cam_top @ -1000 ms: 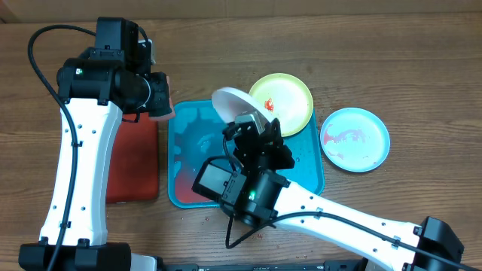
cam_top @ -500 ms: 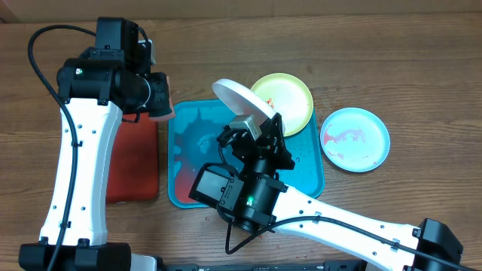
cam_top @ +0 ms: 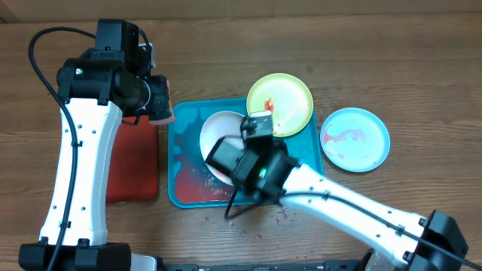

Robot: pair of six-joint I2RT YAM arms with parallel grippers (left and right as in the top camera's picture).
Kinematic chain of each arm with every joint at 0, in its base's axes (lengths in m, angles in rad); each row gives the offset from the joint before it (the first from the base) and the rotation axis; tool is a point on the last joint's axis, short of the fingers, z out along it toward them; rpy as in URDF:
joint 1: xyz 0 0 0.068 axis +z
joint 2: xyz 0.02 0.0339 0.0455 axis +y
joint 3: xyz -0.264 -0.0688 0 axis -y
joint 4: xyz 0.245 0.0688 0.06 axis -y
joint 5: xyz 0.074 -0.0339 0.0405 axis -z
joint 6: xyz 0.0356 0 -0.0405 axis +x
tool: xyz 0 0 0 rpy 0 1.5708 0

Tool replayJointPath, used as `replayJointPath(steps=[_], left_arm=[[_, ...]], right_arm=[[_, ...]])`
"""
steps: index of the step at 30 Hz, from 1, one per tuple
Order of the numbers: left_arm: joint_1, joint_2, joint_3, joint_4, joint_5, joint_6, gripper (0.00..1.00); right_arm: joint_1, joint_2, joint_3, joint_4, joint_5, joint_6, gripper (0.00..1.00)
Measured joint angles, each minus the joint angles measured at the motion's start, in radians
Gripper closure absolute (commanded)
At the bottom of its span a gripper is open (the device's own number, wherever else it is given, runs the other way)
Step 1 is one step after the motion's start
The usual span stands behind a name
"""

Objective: Clean dirty plates on tray and stack at the side
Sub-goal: 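Carry the white plate right and stack it on the first plate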

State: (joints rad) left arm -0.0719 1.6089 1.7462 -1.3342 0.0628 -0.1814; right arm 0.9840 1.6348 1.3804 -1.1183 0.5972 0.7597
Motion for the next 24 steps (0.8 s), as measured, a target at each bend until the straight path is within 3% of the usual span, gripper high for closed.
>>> replayJointPath(steps=[6,13,21,24], left_arm=[[0.000,0.000,0.000,-0.005,0.000,0.000,0.96],[0.000,0.000,0.000,-0.005,0.005,0.000,0.96],[0.000,0.000,-0.019,-0.003,0.005,0.000,0.96],[0.000,0.000,-0.020,-0.001,0.005,0.000,0.96]], right_arm=[[-0.247,-0.007,0.000,0.116,-0.398,-0.112,0.96],[-0.629,-0.053,0.000,0.079,-0.718,-0.193,0.96],[-1.061,-0.056,-0.003,-0.037,-0.753,-0.242,0.96],[-1.145,-0.060,-0.033,-0.023,-0.702,-0.245,0.96]])
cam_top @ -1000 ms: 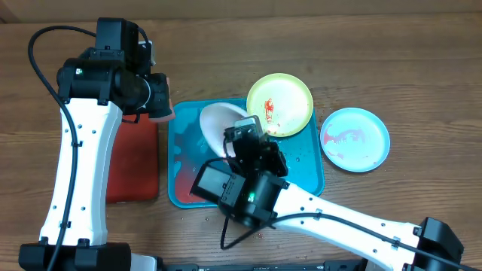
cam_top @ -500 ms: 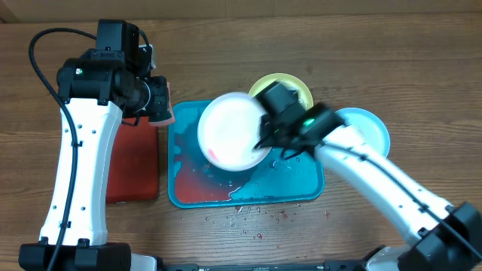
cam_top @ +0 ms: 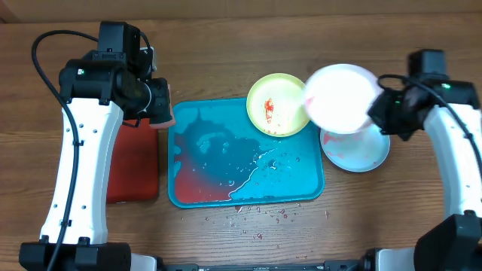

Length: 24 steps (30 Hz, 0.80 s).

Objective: Clean dirty plates on tray and stack at the side
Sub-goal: 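Carry the white plate right and stack it on the first plate, then move the right gripper to pinch the yellow plate's rim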

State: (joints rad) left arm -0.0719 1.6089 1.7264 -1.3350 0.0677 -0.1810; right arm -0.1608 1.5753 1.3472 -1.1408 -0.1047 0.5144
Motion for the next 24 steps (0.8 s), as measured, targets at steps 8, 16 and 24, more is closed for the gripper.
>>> replayJointPath(steps=[8,16,24], left_arm=[[0.000,0.000,-0.002,0.001,0.002,0.000,0.96],[0.000,0.000,-0.003,0.016,0.003,0.000,0.96],[0.000,0.000,-0.003,0.019,0.003,0.000,0.96]], right_arm=[[-0.144,-0.003,-0.226,0.122,0.061,-0.002,0.96],[-0.152,-0.003,-0.317,0.192,0.068,0.002,0.83],[-0.046,-0.003,-0.315,0.188,0.031,-0.035,0.48]])
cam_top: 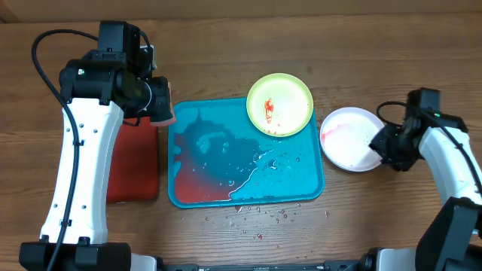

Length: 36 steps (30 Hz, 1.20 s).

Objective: Clean dirty plates on tray and stack at the side
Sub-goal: 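Move the right gripper to pinch the yellow plate's rim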

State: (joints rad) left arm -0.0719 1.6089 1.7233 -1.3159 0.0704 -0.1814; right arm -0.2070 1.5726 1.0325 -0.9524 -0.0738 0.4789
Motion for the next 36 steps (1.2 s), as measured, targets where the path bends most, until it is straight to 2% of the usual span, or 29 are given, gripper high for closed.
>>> replayJointPath(steps=[4,11,20,25,29,36], left_arm=[[0.000,0.000,0.000,0.000,0.000,0.000,0.96],[0.000,0.000,0.000,0.000,0.000,0.000,0.96],[0.000,0.000,-0.001,0.006,0.000,0.000,0.96],[0.000,0.000,-0.001,0.006,0.000,0.000,0.96],[0.000,0.000,0.000,0.007,0.000,0.000,0.96],[0.000,0.000,-0.001,0.007,0.000,0.000,0.96]], right_arm=[[0.046,0.000,0.037,0.027,-0.064,-0.003,0.47],[0.180,0.000,0.079,0.220,-0.191,0.075,0.48],[0.380,0.095,0.079,0.314,-0.114,0.203,0.52],[0.427,0.184,0.079,0.350,-0.068,0.228,0.56],[0.439,0.237,0.079,0.372,-0.052,0.239,0.65],[0.509,0.248,0.079,0.311,-0.053,0.232,0.67]])
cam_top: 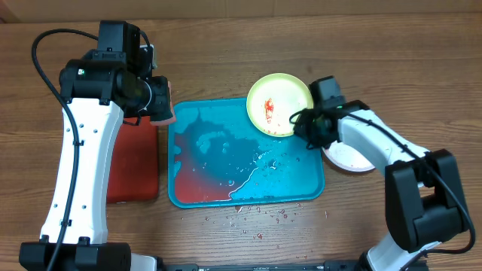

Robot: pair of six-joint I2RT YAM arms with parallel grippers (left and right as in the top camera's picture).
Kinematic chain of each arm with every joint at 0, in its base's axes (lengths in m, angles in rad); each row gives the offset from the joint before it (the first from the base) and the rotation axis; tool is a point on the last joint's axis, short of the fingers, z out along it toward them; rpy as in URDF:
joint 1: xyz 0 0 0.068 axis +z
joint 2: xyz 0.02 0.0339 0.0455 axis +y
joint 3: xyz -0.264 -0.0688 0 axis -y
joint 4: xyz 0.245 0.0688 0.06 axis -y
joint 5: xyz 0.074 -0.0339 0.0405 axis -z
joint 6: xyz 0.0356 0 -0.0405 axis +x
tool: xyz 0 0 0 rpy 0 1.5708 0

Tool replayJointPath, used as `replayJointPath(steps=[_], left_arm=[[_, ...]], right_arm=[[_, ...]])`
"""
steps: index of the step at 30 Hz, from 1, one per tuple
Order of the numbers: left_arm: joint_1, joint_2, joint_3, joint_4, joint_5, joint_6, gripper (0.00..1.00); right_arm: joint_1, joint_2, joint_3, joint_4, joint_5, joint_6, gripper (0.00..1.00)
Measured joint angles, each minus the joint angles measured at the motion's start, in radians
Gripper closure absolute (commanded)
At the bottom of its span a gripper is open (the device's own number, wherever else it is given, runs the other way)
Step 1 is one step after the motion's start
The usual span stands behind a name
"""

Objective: Clean dirty plates on tray and stack at the side
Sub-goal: 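Move the right gripper to pinch the yellow plate's rim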

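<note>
A yellow-green plate [275, 102] smeared with red lies across the far right corner of the teal tray [218, 162], which is wet and stained red. My right gripper [303, 125] sits at this plate's right rim; its fingers are too dark to make out. A white plate [351, 156] with a pink tinge rests on the table right of the tray, partly under my right arm. My left gripper [160, 105] hangs over the tray's far left corner, shut on a salmon sponge [166, 114].
A red mat [132, 165] lies left of the tray under my left arm. Red crumbs [260, 214] are scattered on the wood along the tray's front edge. My right arm crosses the table from the lower right.
My right gripper has left the white plate's right rim and moved left to the yellow-green plate's right rim. The white plate stays where it lay. My left arm has not moved.
First my right gripper was over the tray at the white plate. Then it held that plate in the air above a blue plate right of the tray. Later the white plate lay on the blue one, covering it. Now the gripper is at the yellow-green plate.
</note>
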State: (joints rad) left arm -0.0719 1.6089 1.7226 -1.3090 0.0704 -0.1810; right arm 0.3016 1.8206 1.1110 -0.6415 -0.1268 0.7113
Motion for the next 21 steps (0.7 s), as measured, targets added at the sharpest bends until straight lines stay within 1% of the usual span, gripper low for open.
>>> replayJointPath(steps=[5,7,10,14,17,18,21], left_arm=[[0.000,0.000,0.000,0.000,0.000,0.000,0.96],[0.000,0.000,0.000,0.000,0.000,0.000,0.96],[0.000,0.000,0.000,0.000,0.000,0.000,0.96],[0.000,0.000,0.000,0.000,0.000,0.000,0.96],[0.000,0.000,0.000,0.000,0.000,0.000,0.96],[0.000,0.000,0.000,0.000,0.000,0.000,0.96],[0.000,0.000,0.000,0.000,0.000,0.000,0.96]], right_arm=[[0.097,0.000,0.001,-0.121,-0.004,-0.005,0.67],[0.129,0.000,0.001,-0.144,-0.005,-0.005,0.67],[0.172,0.000,0.001,-0.182,-0.012,-0.009,0.72],[0.217,0.000,0.002,-0.216,-0.049,-0.044,0.71],[0.224,0.000,0.016,-0.243,-0.053,-0.058,0.70],[0.214,0.000,0.032,-0.239,-0.052,-0.060,0.67],[0.174,0.000,0.069,-0.193,-0.048,-0.048,0.67]])
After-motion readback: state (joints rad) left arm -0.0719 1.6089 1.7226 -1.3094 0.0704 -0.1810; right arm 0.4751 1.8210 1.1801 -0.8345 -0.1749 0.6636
